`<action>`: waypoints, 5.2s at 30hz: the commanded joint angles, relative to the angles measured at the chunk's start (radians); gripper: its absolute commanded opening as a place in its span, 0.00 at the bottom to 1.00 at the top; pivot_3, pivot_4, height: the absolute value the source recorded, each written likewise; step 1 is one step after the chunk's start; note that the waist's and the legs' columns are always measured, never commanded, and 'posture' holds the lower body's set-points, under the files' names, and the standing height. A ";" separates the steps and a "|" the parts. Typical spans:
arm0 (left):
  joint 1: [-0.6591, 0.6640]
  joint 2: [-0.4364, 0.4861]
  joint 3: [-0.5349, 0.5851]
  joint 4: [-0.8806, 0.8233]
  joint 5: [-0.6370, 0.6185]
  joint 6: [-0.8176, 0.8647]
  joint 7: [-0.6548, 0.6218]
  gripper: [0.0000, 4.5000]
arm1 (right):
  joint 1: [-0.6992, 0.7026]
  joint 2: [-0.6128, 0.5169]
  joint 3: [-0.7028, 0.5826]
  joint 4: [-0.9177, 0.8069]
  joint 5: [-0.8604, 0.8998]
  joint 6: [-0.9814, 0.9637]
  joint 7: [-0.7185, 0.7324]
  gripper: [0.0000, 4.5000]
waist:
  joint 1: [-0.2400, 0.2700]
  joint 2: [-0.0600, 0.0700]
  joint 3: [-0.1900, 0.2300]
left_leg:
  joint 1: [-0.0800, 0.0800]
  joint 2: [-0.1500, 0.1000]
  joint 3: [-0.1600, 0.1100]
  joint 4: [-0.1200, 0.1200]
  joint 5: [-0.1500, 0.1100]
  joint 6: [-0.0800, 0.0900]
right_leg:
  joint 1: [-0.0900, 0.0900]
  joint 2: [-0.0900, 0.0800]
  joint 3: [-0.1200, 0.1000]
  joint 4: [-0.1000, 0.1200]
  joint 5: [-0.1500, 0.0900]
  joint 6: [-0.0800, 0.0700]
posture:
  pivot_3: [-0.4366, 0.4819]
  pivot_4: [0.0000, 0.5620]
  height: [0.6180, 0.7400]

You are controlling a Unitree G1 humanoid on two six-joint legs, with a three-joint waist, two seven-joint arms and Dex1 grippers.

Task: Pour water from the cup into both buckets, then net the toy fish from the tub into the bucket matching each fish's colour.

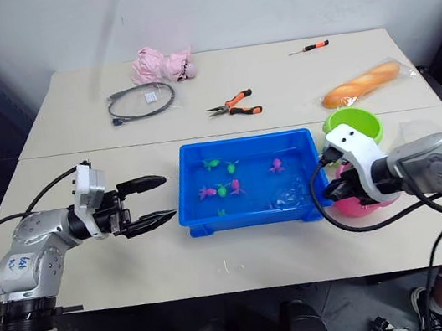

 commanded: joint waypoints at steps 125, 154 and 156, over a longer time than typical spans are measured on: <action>-0.227 -0.068 -0.143 0.198 0.064 -0.081 -0.180 0.99 | 0.586 -0.436 -0.153 0.004 -0.543 -1.440 0.378 0.00 | 0.019 0.002 -0.001 | 0.009 -0.001 0.011 0.001 -0.004 0.005 | 0.004 0.002 0.012 -0.003 0.002 0.003 | 0.48 0.27 1.00; -0.210 -0.073 -0.135 0.181 0.067 -0.089 -0.157 0.99 | 0.067 -0.181 0.175 0.184 -0.625 -1.333 0.724 0.00 | -0.002 0.002 -0.001 | 0.009 -0.001 0.012 0.001 -0.003 0.004 | 0.003 0.002 0.011 0.000 0.002 0.004 | 0.48 0.27 1.00; -0.208 -0.072 -0.134 0.180 0.067 -0.090 -0.155 0.99 | 0.061 -0.172 0.167 0.183 -0.610 -1.294 0.721 0.00 | -0.001 0.002 -0.001 | 0.009 -0.001 0.012 0.001 -0.003 0.004 | 0.003 0.002 0.011 0.000 0.002 0.004 | 0.48 0.27 1.00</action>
